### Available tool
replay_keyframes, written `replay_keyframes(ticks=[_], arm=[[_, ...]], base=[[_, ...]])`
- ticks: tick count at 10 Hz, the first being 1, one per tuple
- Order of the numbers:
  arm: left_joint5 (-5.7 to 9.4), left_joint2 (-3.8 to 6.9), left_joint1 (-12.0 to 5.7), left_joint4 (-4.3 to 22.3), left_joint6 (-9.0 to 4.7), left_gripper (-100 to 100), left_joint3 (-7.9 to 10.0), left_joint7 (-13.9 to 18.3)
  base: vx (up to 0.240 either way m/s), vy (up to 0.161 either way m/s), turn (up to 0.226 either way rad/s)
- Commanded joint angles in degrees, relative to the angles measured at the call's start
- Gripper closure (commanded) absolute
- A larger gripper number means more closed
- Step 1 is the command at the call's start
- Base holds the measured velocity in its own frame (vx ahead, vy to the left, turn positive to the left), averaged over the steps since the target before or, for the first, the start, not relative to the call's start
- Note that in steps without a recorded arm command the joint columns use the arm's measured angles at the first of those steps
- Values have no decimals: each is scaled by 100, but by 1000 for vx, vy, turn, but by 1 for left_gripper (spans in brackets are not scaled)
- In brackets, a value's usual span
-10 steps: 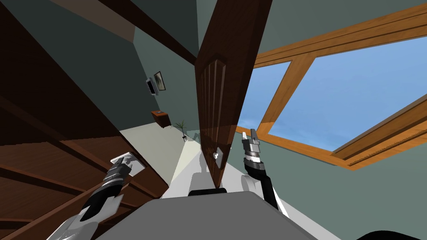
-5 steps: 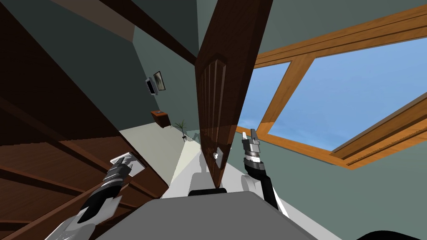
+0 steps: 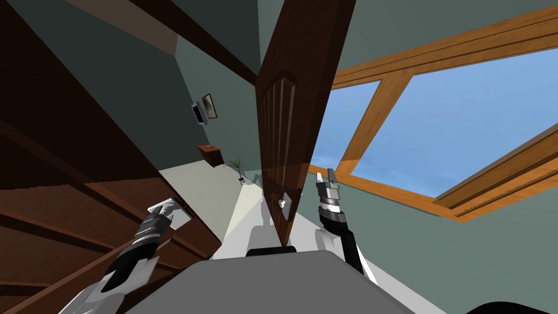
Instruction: Pull the door open
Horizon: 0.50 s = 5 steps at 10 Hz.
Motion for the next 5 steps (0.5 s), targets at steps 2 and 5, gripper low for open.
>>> replay_keyframes(ticks=[2,5], arm=[[0,0,0,0,0,-100,0,0],[0,0,0,0,0,-100,0,0]], base=[[8,1,-27],[1,-8,8]])
